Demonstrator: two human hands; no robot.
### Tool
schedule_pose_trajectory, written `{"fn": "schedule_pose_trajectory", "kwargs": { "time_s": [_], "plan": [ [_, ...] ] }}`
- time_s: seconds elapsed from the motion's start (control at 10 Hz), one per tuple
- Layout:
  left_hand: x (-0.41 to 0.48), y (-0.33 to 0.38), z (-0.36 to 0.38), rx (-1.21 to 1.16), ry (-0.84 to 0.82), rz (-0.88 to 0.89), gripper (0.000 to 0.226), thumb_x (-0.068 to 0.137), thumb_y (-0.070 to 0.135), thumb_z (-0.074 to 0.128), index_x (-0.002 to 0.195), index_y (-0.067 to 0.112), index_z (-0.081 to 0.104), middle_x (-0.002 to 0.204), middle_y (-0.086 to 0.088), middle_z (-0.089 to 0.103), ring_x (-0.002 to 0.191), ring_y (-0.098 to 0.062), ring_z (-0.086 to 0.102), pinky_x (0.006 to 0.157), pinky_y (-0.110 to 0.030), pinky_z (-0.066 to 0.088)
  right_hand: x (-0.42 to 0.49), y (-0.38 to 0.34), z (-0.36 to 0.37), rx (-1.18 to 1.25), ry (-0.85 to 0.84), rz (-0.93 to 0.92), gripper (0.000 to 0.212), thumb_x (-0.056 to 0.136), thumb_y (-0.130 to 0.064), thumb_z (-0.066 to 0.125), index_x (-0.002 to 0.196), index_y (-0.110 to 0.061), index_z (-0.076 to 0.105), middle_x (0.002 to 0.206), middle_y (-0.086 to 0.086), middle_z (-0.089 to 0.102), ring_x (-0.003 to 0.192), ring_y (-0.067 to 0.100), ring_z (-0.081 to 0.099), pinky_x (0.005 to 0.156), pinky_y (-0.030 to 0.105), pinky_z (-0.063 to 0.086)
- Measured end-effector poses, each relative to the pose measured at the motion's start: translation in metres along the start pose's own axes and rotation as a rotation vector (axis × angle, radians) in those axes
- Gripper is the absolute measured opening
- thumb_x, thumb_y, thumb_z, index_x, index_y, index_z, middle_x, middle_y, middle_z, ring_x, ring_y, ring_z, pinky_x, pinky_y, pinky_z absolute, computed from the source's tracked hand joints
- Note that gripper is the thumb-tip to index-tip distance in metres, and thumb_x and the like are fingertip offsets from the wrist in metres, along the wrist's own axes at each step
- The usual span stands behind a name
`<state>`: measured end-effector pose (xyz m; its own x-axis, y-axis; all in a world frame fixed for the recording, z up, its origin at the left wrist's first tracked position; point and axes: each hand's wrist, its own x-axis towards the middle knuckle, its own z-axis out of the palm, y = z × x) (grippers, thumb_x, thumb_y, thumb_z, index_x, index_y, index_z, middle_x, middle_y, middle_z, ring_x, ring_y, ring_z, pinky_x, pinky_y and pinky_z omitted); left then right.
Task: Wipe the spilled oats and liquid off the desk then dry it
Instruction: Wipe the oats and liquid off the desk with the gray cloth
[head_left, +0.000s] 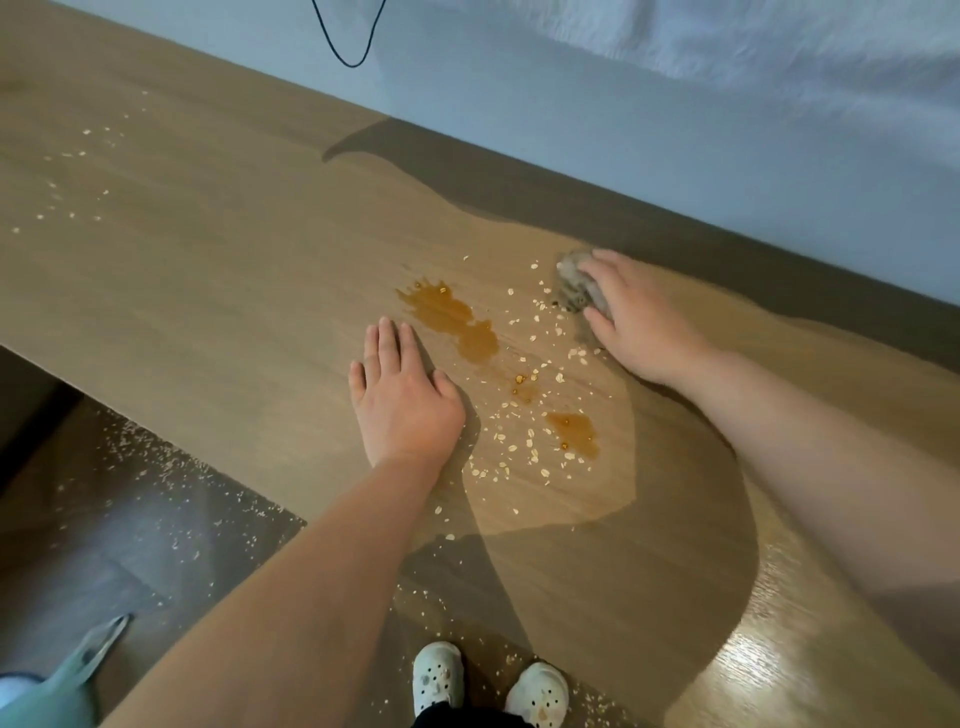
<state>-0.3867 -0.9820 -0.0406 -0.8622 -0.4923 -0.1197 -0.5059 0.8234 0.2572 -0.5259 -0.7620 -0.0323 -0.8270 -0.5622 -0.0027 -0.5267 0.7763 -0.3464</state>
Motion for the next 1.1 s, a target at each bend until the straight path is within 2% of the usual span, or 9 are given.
{"fn": "schedule_pose_trajectory", "kwargs": {
  "time_s": [0.1,0.2,0.3,0.4,0.6,0.8,0.9,1.0,1.1],
  "plan": [
    [0.001,0.000,0.001,0.005,0.001,0.002,0.065,0.098,0.031,0.031,0.157,0.015,0.008,0.165,-0.002,-0.001,0.151,-0.015,-0.006,0.122,-0.038,-0.003,0.002,0.037,-0.020,-0.034,-0.063,0.068,0.049,0.099,-0.023,0.050,0.145,-0.012,0.038,0.149,0.013,0.039,0.131,0.031,0.043,0.110,0.041,0.036],
    [0.001,0.000,0.001,0.001,0.005,0.000,0.065,0.098,0.031,0.031,0.157,0.015,0.009,0.165,-0.001,0.000,0.151,-0.015,-0.006,0.122,-0.038,-0.002,0.013,0.049,-0.017,0.039,0.136,0.397,0.046,0.098,-0.021,0.049,0.141,-0.010,0.040,0.144,0.019,0.043,0.129,0.039,0.044,0.106,0.045,0.040],
    [0.000,0.000,0.001,0.005,0.006,-0.002,0.064,0.099,0.031,0.031,0.157,0.015,0.010,0.165,-0.001,0.001,0.151,-0.015,-0.006,0.122,-0.038,-0.002,0.003,0.011,0.003,-0.015,0.150,0.258,0.045,0.095,-0.020,0.052,0.138,-0.011,0.043,0.143,0.015,0.046,0.134,0.034,0.042,0.112,0.049,0.036],
    [0.001,0.000,0.000,0.002,0.008,-0.001,0.064,0.099,0.031,0.032,0.157,0.015,0.010,0.165,-0.001,0.001,0.151,-0.014,-0.006,0.122,-0.038,-0.002,-0.023,0.002,-0.003,0.001,-0.063,-0.041,0.052,0.095,-0.022,0.053,0.144,-0.015,0.038,0.152,0.010,0.035,0.141,0.027,0.032,0.118,0.048,0.026],
    [0.001,0.000,0.001,-0.011,0.020,-0.007,0.063,0.099,0.030,0.033,0.157,0.016,0.012,0.165,-0.001,0.003,0.151,-0.014,-0.004,0.122,-0.037,-0.003,0.016,0.030,-0.007,-0.017,0.254,0.550,0.045,0.097,-0.019,0.046,0.140,-0.007,0.041,0.133,0.022,0.054,0.125,0.040,0.049,0.104,0.048,0.041],
    [0.001,0.000,0.001,-0.014,0.022,-0.007,0.064,0.098,0.030,0.034,0.157,0.015,0.012,0.164,-0.001,0.004,0.151,-0.014,-0.003,0.122,-0.037,-0.002,-0.005,0.014,-0.013,0.005,-0.038,-0.036,0.045,0.096,-0.015,0.051,0.141,-0.014,0.043,0.147,0.010,0.042,0.133,0.027,0.043,0.114,0.047,0.034],
    [0.002,0.000,0.001,-0.030,0.024,-0.012,0.064,0.098,0.030,0.034,0.156,0.015,0.013,0.164,-0.001,0.005,0.151,-0.014,-0.003,0.122,-0.037,-0.002,-0.019,0.044,-0.019,0.033,0.146,0.326,0.044,0.097,-0.017,0.050,0.140,-0.013,0.043,0.135,0.013,0.054,0.119,0.032,0.054,0.101,0.045,0.045],
    [0.001,0.001,0.001,-0.031,0.028,-0.010,0.064,0.097,0.029,0.035,0.156,0.015,0.014,0.164,-0.002,0.006,0.151,-0.015,-0.002,0.122,-0.038,-0.002,-0.040,0.024,-0.008,0.018,0.332,0.531,0.045,0.094,-0.014,0.050,0.138,-0.007,0.045,0.138,0.019,0.050,0.128,0.037,0.046,0.110,0.047,0.037],
    [0.000,0.001,0.001,-0.036,0.034,-0.008,0.064,0.097,0.028,0.036,0.156,0.014,0.016,0.164,-0.002,0.007,0.151,-0.016,-0.001,0.122,-0.038,0.000,-0.063,-0.018,0.012,0.037,0.197,0.281,0.045,0.093,-0.010,0.051,0.138,-0.007,0.045,0.148,0.017,0.041,0.140,0.033,0.035,0.119,0.046,0.024]
  ]
}}
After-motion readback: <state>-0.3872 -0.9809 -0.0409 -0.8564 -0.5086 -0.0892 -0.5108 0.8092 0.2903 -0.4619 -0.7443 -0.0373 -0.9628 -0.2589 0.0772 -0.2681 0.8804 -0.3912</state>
